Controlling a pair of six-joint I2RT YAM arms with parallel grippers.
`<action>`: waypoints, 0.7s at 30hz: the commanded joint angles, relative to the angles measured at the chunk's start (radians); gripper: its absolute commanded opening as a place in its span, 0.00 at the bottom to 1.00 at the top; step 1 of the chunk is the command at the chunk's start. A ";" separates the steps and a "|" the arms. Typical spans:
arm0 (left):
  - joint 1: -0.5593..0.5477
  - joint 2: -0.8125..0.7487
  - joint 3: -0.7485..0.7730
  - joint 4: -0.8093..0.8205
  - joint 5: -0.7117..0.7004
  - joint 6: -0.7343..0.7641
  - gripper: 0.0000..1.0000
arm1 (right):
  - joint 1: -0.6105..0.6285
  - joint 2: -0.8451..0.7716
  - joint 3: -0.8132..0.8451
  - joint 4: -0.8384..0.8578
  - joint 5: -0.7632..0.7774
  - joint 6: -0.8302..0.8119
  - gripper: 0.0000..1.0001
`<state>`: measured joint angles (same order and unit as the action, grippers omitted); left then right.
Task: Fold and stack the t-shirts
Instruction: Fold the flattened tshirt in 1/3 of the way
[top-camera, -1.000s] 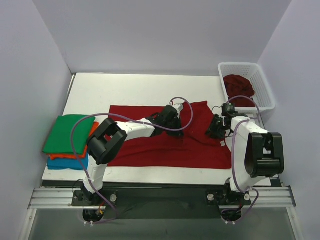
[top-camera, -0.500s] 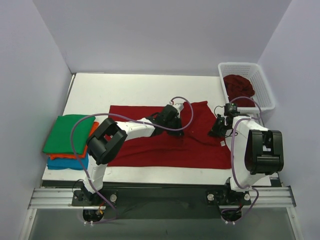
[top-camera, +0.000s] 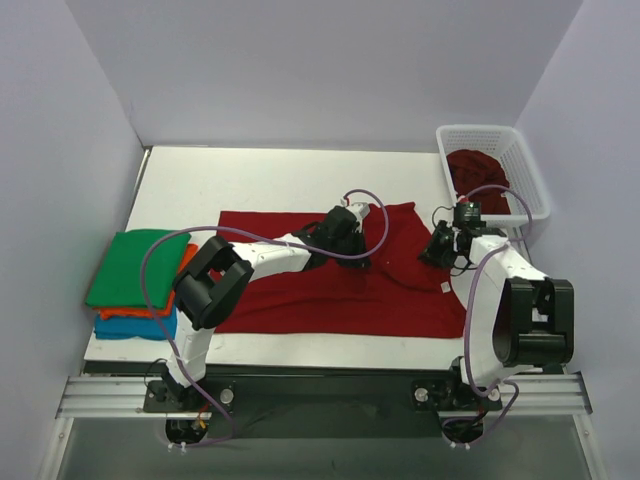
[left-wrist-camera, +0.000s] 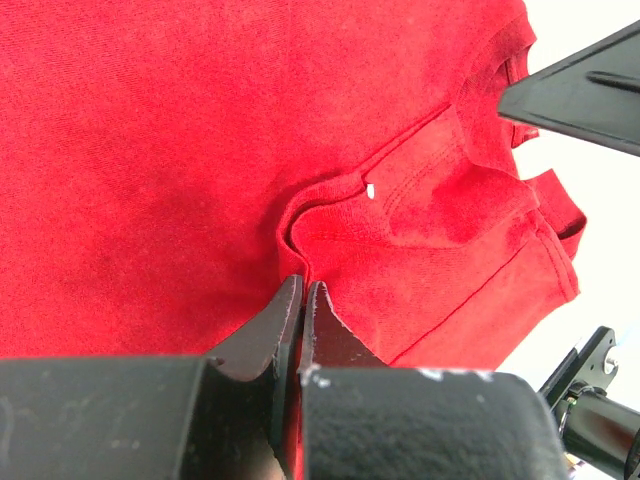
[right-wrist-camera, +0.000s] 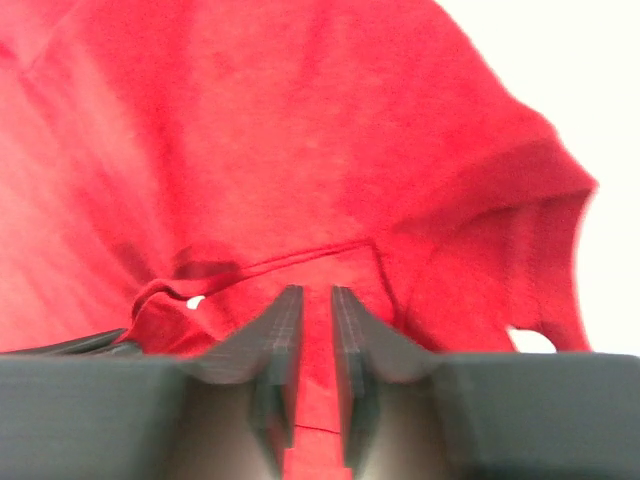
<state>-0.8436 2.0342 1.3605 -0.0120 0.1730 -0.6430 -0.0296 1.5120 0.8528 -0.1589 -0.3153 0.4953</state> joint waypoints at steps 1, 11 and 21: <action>-0.002 -0.037 0.034 0.015 0.010 0.016 0.00 | -0.003 -0.049 0.005 -0.096 0.109 -0.015 0.22; -0.002 -0.029 0.032 0.017 0.008 0.011 0.00 | -0.016 -0.024 -0.009 -0.123 0.018 -0.040 0.41; -0.002 -0.032 0.032 0.017 0.006 0.011 0.00 | -0.016 0.050 -0.012 -0.094 -0.036 -0.029 0.36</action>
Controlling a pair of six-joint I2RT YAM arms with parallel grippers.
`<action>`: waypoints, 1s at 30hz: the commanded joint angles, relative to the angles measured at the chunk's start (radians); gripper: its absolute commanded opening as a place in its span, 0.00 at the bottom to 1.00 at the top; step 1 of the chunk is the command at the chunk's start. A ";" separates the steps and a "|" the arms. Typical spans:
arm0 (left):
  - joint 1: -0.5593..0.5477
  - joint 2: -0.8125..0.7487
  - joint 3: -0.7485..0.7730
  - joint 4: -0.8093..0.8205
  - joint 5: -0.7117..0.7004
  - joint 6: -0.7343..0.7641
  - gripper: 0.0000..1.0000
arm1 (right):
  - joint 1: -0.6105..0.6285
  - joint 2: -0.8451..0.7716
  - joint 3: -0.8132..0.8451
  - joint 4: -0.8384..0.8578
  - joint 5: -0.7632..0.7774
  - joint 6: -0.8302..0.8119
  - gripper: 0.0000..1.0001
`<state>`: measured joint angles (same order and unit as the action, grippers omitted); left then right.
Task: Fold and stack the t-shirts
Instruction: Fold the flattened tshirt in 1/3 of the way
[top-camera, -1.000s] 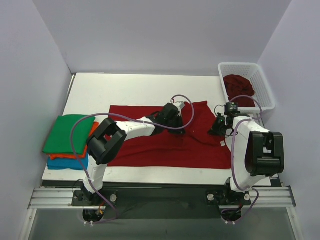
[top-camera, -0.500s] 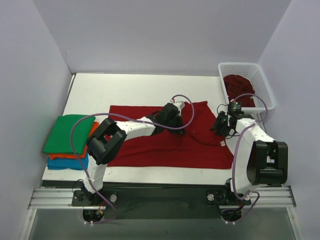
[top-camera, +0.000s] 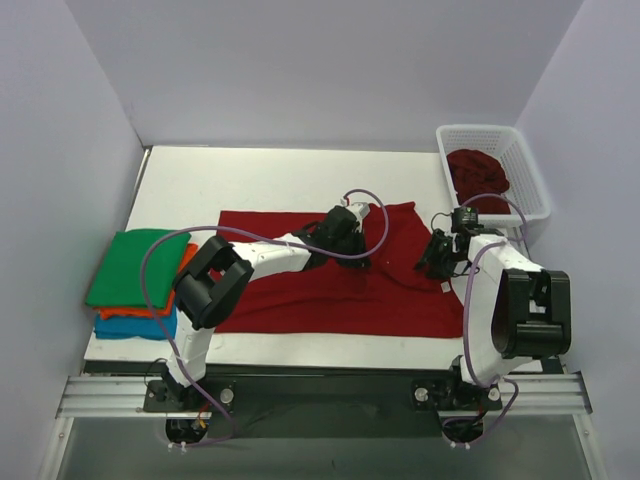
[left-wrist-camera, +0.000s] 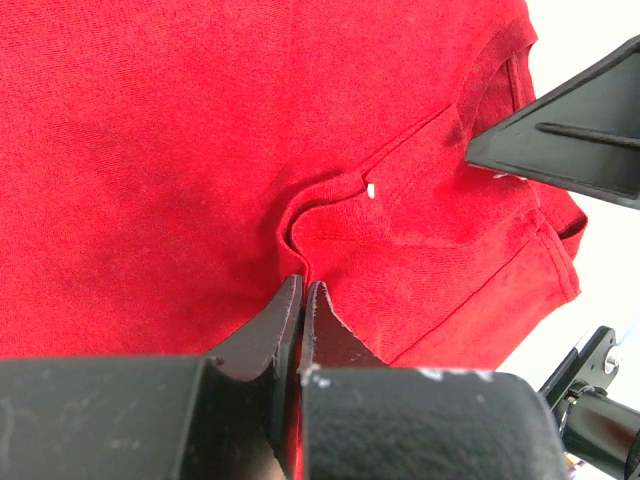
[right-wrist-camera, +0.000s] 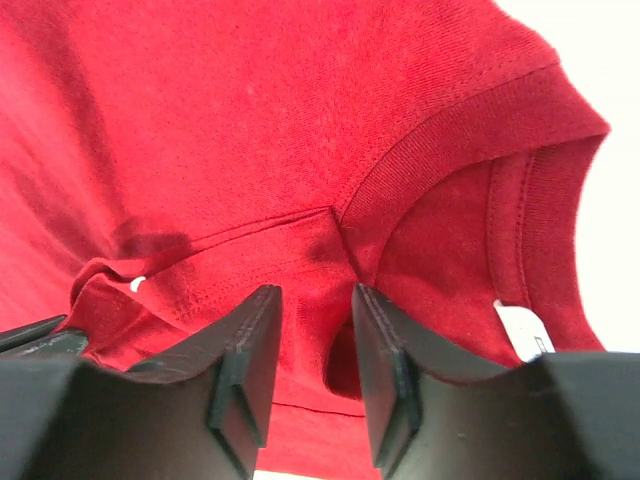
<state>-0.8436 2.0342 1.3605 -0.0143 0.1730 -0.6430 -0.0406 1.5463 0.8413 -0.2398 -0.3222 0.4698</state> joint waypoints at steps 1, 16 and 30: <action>-0.002 -0.032 0.032 0.019 0.006 0.011 0.00 | -0.007 0.017 -0.002 -0.009 -0.034 0.000 0.34; -0.002 -0.031 0.040 0.028 0.010 0.016 0.00 | 0.004 -0.066 -0.028 0.128 -0.009 -0.002 0.02; 0.000 -0.025 0.061 0.017 -0.053 0.054 0.00 | 0.079 -0.242 -0.169 0.329 0.146 -0.030 0.01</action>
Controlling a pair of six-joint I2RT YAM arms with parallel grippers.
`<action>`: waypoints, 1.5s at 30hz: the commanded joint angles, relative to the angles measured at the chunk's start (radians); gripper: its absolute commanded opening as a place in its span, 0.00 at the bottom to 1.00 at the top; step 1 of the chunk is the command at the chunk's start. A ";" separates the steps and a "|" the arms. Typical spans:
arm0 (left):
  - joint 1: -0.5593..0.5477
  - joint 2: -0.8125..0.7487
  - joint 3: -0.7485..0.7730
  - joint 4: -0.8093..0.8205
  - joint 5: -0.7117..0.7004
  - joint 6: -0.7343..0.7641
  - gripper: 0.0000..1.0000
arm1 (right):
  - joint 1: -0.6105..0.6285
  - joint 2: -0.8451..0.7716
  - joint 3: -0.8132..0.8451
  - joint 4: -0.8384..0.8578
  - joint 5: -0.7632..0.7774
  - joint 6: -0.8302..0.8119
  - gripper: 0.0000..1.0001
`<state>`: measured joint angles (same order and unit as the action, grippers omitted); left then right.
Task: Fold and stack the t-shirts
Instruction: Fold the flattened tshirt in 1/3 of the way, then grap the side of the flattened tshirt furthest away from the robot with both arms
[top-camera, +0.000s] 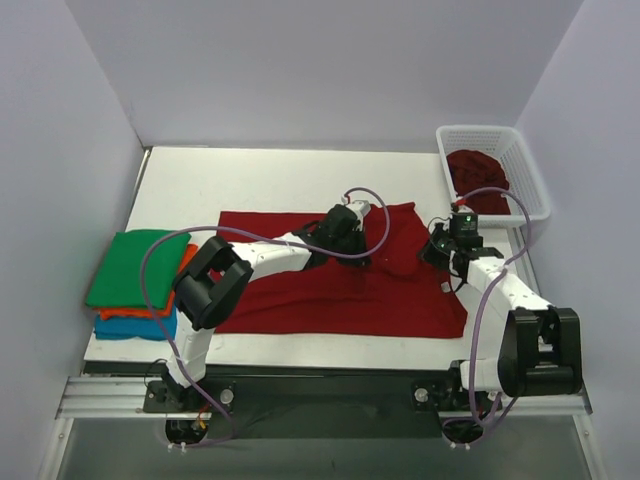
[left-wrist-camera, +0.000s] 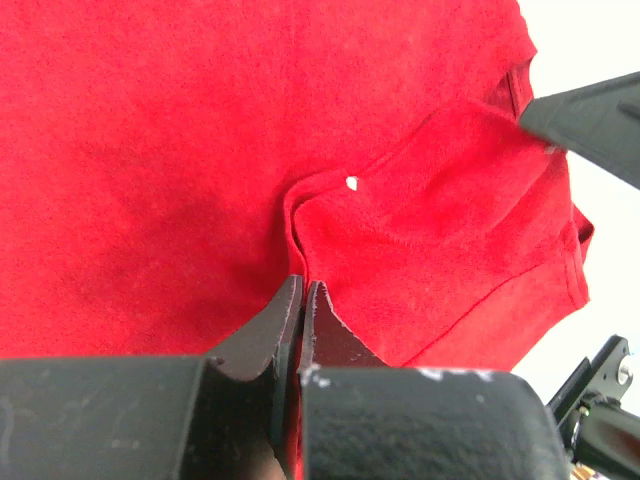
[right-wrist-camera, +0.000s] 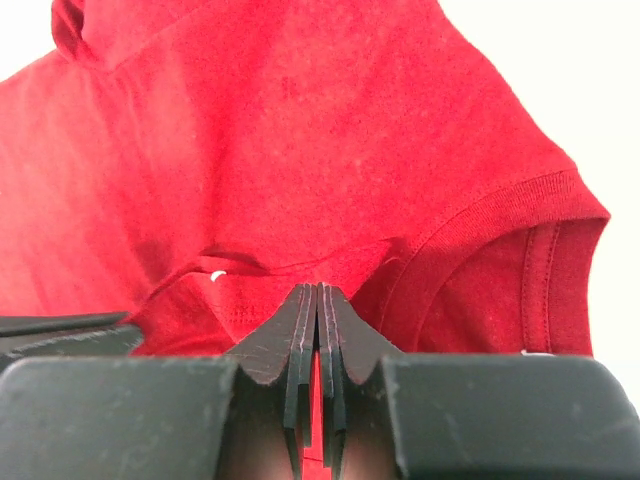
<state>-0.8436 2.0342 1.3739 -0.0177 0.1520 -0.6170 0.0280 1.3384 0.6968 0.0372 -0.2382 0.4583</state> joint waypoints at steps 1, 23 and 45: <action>0.000 -0.025 0.048 0.022 -0.037 0.031 0.00 | 0.010 -0.038 -0.029 0.055 0.068 -0.020 0.01; 0.006 -0.066 -0.022 0.143 -0.043 0.091 0.00 | 0.010 -0.182 -0.149 0.142 0.160 -0.017 0.04; 0.294 -0.213 0.040 -0.299 -0.411 -0.073 0.63 | 0.093 0.129 0.381 -0.189 0.194 -0.041 0.49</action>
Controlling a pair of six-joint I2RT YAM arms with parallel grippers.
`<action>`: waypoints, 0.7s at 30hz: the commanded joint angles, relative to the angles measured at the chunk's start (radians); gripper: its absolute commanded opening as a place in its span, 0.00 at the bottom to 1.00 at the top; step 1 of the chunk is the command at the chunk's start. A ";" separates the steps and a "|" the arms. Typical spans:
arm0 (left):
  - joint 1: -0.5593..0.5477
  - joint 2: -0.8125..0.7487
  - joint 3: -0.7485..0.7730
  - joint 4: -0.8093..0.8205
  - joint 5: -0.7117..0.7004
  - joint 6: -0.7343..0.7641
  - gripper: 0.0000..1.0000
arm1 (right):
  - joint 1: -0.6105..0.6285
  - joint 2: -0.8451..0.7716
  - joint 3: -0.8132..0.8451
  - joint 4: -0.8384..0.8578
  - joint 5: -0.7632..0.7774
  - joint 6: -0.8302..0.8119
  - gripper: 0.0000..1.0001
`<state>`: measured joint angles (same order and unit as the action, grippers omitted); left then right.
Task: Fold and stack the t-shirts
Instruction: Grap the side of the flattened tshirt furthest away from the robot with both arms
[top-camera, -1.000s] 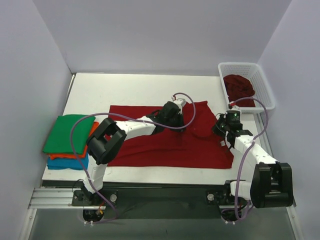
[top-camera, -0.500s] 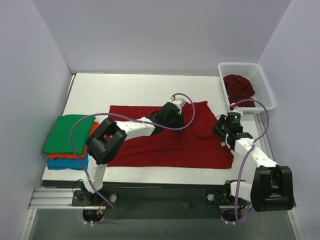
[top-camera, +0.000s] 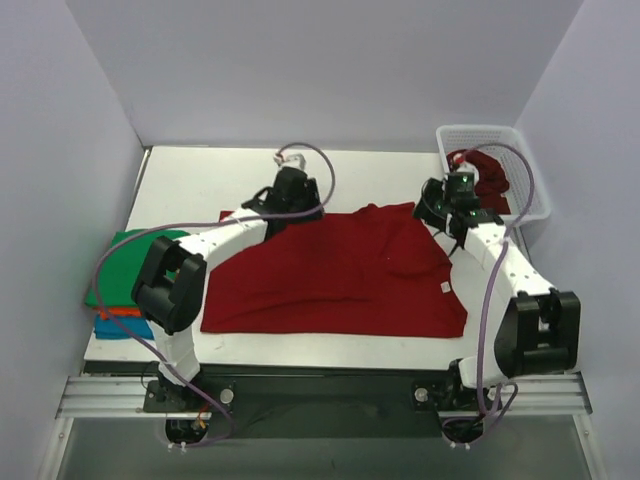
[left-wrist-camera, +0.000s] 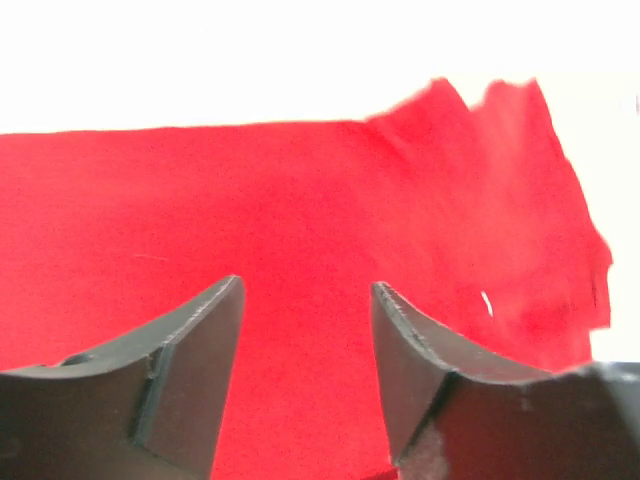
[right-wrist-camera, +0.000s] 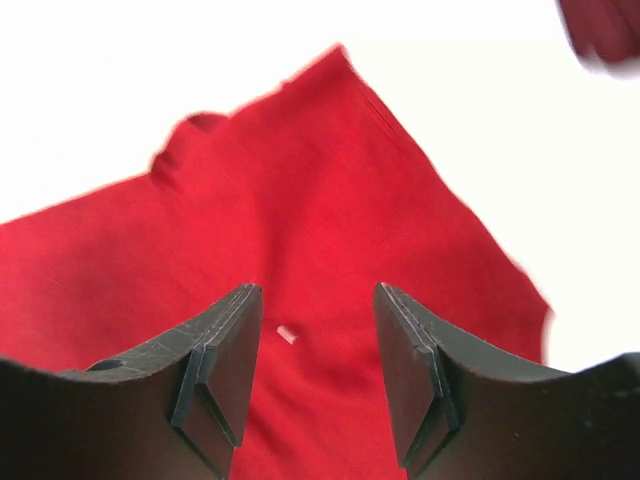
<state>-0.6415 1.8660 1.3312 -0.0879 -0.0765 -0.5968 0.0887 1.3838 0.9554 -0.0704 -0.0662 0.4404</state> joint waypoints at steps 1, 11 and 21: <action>0.126 -0.039 0.121 -0.281 -0.209 -0.141 0.60 | 0.039 0.116 0.158 -0.086 0.023 -0.026 0.49; 0.420 0.076 0.243 -0.522 -0.267 -0.227 0.54 | 0.026 0.480 0.477 -0.104 -0.020 -0.058 0.48; 0.505 0.283 0.434 -0.618 -0.250 -0.227 0.53 | 0.002 0.560 0.503 -0.083 -0.044 -0.057 0.48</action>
<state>-0.1562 2.1101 1.6966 -0.6563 -0.3347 -0.8101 0.0994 1.9423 1.4242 -0.1459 -0.0978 0.3916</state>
